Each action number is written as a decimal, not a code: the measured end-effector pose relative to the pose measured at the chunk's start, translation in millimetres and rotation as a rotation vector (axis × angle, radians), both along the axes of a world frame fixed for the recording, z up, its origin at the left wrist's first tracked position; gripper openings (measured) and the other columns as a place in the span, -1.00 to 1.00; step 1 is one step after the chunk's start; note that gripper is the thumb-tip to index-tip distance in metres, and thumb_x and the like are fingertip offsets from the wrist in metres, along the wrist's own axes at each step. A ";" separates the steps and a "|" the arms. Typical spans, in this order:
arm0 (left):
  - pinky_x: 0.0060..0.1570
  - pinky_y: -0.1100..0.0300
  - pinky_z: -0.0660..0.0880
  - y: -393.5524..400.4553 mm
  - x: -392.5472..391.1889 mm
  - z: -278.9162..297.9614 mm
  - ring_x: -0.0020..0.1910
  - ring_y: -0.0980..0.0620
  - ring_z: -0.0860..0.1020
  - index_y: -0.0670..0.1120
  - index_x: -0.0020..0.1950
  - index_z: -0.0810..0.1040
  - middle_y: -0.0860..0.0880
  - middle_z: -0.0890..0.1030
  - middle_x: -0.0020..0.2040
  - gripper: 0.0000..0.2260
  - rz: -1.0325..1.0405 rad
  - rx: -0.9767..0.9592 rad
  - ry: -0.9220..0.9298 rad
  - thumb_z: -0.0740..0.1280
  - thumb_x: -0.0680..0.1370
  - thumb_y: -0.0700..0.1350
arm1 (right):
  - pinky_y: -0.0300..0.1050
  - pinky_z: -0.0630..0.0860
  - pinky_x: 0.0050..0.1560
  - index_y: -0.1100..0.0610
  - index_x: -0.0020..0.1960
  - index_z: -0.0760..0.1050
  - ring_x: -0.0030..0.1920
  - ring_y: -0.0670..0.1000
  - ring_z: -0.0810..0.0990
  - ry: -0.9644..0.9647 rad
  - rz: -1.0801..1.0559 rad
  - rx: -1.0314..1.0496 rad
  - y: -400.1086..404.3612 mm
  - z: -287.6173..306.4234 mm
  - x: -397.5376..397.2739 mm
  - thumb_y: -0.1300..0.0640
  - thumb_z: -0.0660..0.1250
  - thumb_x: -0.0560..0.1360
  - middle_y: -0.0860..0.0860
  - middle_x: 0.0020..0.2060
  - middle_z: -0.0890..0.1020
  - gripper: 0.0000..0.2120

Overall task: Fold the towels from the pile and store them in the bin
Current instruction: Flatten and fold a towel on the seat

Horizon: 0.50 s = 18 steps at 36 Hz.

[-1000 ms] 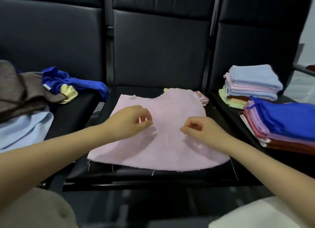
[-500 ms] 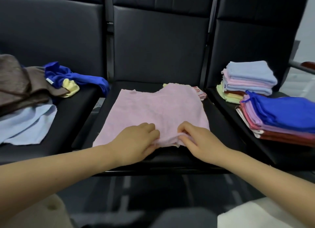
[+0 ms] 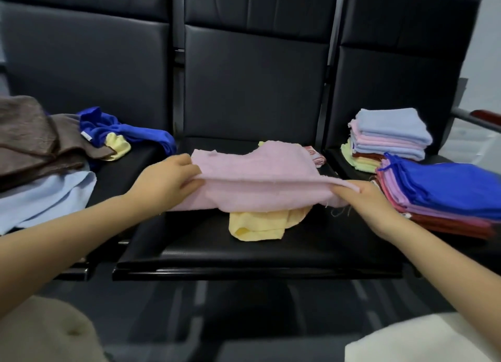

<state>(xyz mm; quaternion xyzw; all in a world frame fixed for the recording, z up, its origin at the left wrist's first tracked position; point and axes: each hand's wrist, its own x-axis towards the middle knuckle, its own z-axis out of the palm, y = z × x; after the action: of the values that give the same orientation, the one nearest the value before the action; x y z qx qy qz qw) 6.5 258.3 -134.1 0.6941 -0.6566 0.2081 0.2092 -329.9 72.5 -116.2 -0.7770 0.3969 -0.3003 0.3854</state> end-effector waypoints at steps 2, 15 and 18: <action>-0.21 0.11 0.35 0.9 0.0 0.5 -0.17 0.02 0.44 -0.13 -0.04 0.58 0.00 0.49 -0.12 -0.77 0.040 -0.027 0.187 0.23 0.61 0.01 | 0.05 0.48 0.27 0.02 0.11 0.61 0.14 0.08 0.61 -0.089 0.000 0.093 0.0 2.2 -6.8 0.01 0.33 0.55 0.05 0.05 0.68 -0.81; -0.22 0.19 0.41 28.7 -46.5 28.4 -0.29 0.13 0.47 0.05 -0.23 0.49 0.07 0.55 -0.29 -0.74 -0.080 -0.039 0.837 0.18 0.65 -0.08 | -0.09 0.54 -0.05 0.06 0.03 0.53 -0.11 -0.02 0.59 -0.272 -0.125 0.243 21.4 21.0 -7.3 0.02 0.22 0.63 0.04 -0.11 0.62 -0.84; -0.19 0.21 0.39 33.0 -49.1 17.4 -0.30 0.19 0.43 -0.03 -0.26 0.46 0.13 0.50 -0.34 -0.73 -0.085 0.103 0.806 0.20 0.63 -0.03 | -0.23 0.53 -0.20 0.07 -0.03 0.57 -0.17 -0.06 0.61 -0.072 0.008 0.306 28.0 18.6 -15.5 0.08 0.20 0.64 0.06 -0.15 0.66 -0.81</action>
<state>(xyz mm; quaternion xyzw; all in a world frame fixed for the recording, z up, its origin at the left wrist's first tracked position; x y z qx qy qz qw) -42.7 291.3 -116.7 0.7018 -0.5598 -0.1224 0.4233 -345.4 100.6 -97.7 -0.6995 0.4210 -0.2625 0.5144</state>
